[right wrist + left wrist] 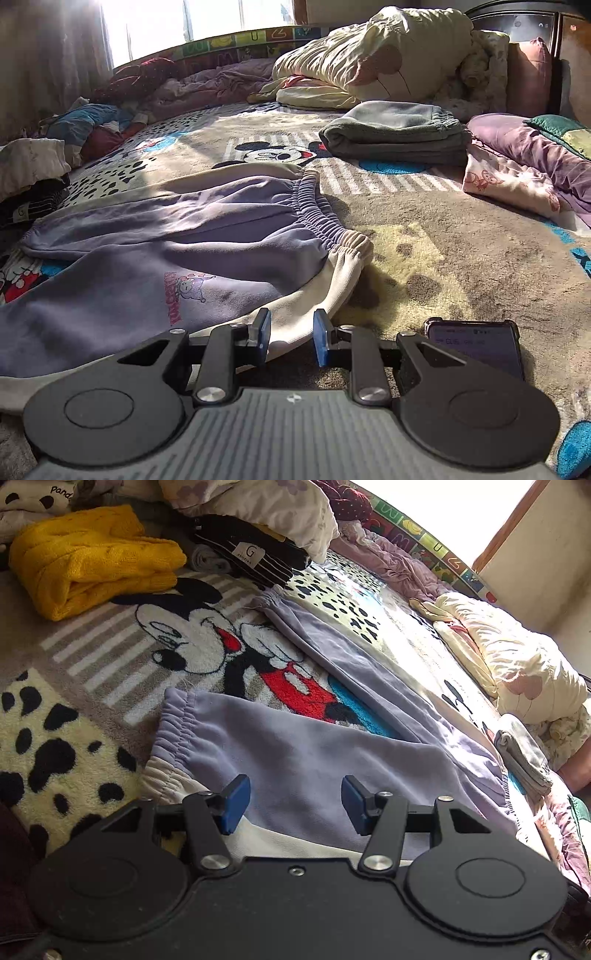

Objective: Fold clothes

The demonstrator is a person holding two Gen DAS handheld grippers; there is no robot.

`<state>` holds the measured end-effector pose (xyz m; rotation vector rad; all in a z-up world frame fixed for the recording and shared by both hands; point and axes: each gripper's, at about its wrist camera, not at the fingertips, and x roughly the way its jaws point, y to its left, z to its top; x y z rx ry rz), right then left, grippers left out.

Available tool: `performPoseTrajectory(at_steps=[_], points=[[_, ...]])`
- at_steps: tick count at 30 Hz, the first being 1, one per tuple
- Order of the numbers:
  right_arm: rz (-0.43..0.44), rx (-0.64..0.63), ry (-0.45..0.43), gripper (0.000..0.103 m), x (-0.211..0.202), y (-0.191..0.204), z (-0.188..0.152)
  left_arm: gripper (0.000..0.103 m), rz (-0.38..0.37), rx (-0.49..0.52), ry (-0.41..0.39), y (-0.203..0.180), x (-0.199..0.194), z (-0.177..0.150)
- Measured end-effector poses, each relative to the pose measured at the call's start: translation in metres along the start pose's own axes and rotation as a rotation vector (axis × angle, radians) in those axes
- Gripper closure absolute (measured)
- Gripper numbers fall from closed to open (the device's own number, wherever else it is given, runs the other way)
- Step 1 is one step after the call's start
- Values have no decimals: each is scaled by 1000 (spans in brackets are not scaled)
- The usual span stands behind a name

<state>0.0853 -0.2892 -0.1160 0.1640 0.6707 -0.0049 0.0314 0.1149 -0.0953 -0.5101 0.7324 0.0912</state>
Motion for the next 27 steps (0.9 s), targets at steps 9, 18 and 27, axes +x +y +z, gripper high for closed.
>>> performPoseTrajectory(at_steps=[9,18,27], points=[[13,-102,-22,77,-8,-31,43,49,117,515,12,-10,-42,-24],[35,-598,2,77,-16,3,46,49,263,974,-14,-4,-25,-47],[-70,-989,70,76,2,17,13,49,287,1123,35,6,-4,-56]])
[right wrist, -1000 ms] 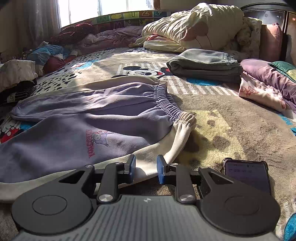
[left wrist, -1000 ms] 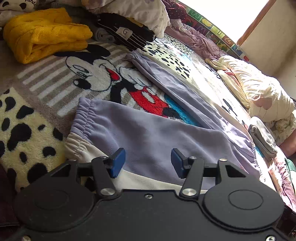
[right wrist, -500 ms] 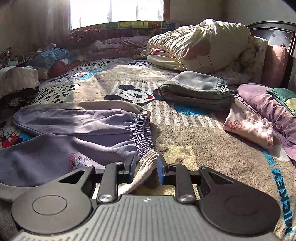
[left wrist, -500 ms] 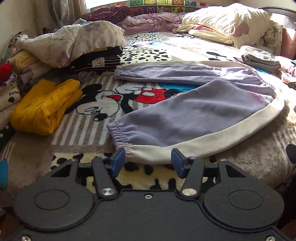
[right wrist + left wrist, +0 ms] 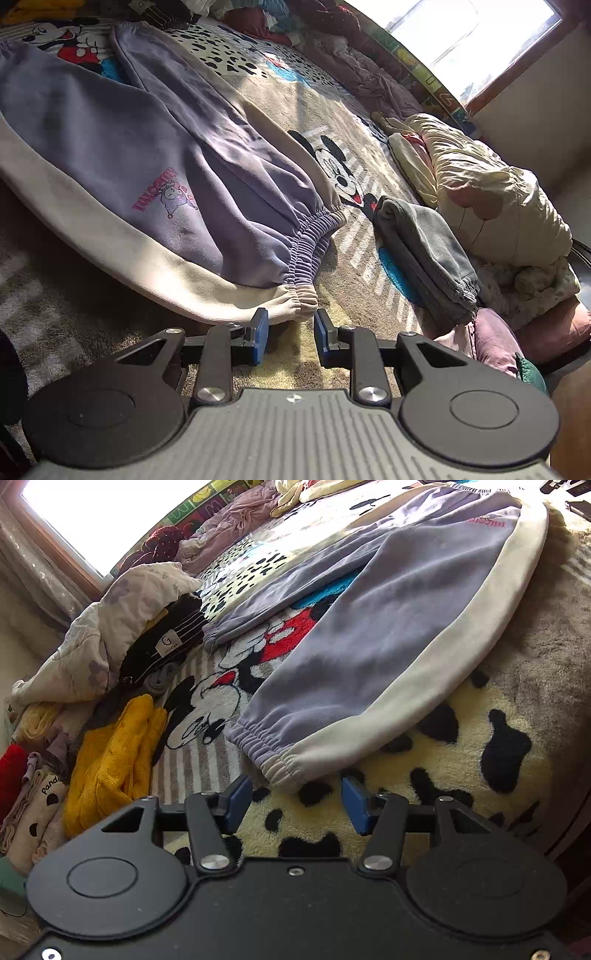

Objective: Fold clothes

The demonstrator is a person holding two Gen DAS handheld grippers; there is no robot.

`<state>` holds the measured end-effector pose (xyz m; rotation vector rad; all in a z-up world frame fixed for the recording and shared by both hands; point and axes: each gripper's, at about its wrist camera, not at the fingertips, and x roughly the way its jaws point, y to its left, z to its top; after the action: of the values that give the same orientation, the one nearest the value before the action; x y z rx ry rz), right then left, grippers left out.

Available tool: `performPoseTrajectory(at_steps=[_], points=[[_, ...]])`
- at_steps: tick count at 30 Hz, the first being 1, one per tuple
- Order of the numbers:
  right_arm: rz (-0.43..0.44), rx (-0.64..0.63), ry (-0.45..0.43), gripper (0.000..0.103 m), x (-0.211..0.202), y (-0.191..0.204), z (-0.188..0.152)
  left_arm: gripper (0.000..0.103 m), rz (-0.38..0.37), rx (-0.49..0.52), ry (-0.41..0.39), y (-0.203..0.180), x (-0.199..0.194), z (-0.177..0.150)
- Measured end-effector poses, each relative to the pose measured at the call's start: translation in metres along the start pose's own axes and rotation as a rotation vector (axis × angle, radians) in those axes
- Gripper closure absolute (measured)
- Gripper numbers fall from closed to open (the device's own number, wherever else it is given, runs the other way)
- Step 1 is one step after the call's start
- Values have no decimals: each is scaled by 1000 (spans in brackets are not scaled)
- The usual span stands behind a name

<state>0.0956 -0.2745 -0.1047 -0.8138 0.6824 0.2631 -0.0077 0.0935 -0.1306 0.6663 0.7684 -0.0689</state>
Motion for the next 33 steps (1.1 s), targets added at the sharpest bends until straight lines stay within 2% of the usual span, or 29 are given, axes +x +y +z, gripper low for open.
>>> performPoseTrajectory(at_steps=[6,11,14,25,26,28,33], points=[[-21,-94,29,76,7,9,-6,49,-26,32,-7,-1,1,-1],[-36,-202,47,75,22,18,-4,49,8,163,-9,-11,1,-3],[-68,-300,58,72,37,23,-5,50,20,195,-9,-11,1,-3],[-72,-610,-21,71,50,44,-20,50,16,243,-40,-9,0,-4],[-70,-625,-31,71,50,45,-21,51,15,249,-45,-10,0,-4],[-61,-631,-41,73,51,46,-21,60,4,259,-52,-11,2,-5],[-25,-556,-51,81,48,39,-16,64,0,319,-67,-17,6,-5]])
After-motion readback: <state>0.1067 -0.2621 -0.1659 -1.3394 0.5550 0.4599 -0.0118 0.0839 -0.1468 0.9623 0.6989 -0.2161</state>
